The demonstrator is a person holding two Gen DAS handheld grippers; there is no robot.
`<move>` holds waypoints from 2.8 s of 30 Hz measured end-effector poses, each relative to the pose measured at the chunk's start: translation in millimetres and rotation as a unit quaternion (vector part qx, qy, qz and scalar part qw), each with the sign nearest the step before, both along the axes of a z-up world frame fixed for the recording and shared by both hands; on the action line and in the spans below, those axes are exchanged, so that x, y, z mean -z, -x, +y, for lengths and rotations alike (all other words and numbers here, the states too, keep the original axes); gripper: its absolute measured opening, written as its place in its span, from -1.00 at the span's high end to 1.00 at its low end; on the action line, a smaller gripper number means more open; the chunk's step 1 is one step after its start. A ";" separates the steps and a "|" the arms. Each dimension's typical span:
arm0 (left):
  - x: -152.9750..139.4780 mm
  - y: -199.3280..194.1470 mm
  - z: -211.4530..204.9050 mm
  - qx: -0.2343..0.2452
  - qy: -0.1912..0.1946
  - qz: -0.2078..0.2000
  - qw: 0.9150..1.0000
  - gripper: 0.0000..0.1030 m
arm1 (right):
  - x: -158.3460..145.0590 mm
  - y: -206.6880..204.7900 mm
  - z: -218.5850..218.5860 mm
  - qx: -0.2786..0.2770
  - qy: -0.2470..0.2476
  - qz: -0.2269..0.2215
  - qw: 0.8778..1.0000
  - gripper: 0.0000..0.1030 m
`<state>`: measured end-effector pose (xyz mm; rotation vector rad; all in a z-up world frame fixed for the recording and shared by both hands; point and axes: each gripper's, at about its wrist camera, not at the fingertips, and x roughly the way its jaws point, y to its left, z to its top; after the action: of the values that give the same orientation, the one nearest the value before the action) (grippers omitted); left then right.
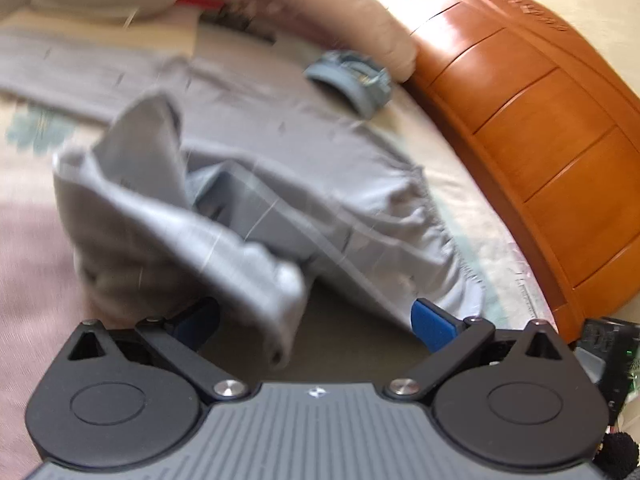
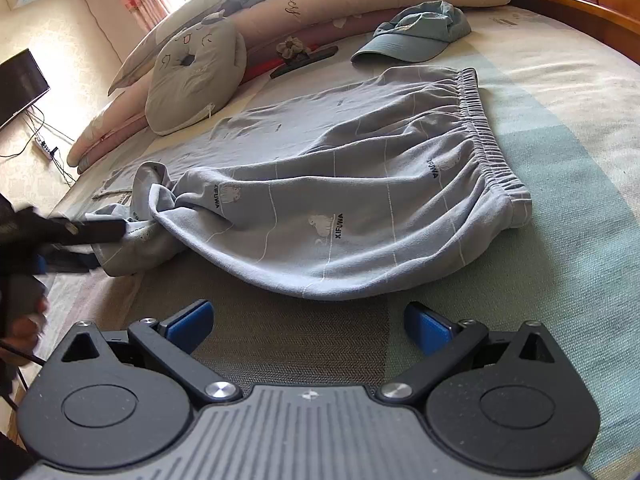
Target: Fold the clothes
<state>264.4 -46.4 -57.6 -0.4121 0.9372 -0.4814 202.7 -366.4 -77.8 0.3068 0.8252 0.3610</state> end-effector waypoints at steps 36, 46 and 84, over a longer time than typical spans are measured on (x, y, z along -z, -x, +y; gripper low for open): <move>-42.1 19.6 86.1 -0.062 -0.030 -0.050 0.996 -0.91 | -43.7 -2.8 81.3 -0.166 0.038 -0.014 0.985 -1.00; -43.2 50.9 111.8 -0.043 -0.154 -0.036 0.986 -0.92 | -32.2 -54.8 169.4 -0.247 0.072 -0.068 0.964 -1.00; -8.3 108.0 243.4 -0.141 -0.122 -0.054 0.981 -0.93 | -36.8 -75.8 302.8 -0.403 0.038 0.207 0.890 -1.00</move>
<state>156.4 197.0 -49.3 -0.2859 0.8055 -0.1269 278.5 -63.6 -41.1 -0.0604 1.3755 1.0644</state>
